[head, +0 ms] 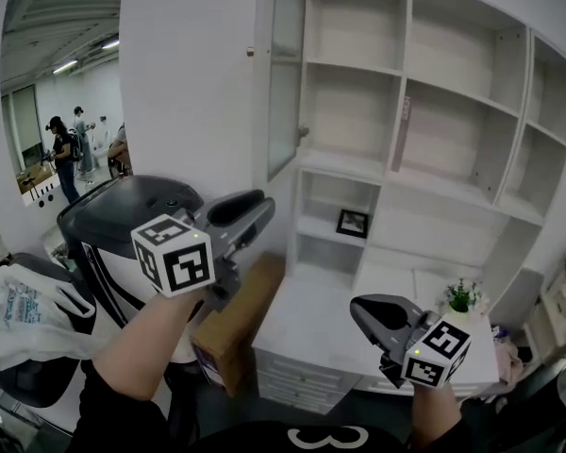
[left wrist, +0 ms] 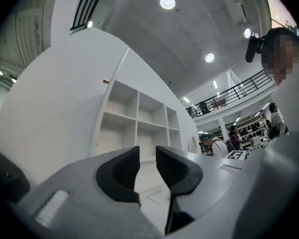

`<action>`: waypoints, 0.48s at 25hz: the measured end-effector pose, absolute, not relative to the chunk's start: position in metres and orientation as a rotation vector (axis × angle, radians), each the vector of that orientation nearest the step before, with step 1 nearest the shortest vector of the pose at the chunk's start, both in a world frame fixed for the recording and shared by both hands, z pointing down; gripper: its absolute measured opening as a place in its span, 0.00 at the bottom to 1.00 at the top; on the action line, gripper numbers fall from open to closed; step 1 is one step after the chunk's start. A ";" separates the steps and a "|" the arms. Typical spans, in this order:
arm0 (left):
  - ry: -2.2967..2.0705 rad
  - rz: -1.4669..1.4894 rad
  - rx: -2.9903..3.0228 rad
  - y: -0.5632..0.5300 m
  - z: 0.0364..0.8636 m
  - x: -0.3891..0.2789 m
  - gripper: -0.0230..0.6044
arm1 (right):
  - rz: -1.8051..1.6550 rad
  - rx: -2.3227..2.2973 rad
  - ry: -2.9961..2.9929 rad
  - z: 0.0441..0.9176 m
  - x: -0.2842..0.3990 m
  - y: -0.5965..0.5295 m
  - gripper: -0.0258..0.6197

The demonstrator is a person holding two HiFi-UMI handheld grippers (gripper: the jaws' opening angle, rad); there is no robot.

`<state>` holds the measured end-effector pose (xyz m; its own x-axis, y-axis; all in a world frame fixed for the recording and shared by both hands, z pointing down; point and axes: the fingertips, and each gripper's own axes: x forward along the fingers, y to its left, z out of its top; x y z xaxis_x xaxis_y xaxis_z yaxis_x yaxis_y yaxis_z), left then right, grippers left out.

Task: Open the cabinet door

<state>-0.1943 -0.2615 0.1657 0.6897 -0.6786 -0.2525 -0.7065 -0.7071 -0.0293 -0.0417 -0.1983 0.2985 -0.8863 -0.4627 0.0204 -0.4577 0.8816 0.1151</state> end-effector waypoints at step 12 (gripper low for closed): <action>1.098 0.256 -2.920 -0.113 0.322 -0.100 0.09 | -0.073 0.846 -3.103 0.333 0.005 -0.109 0.04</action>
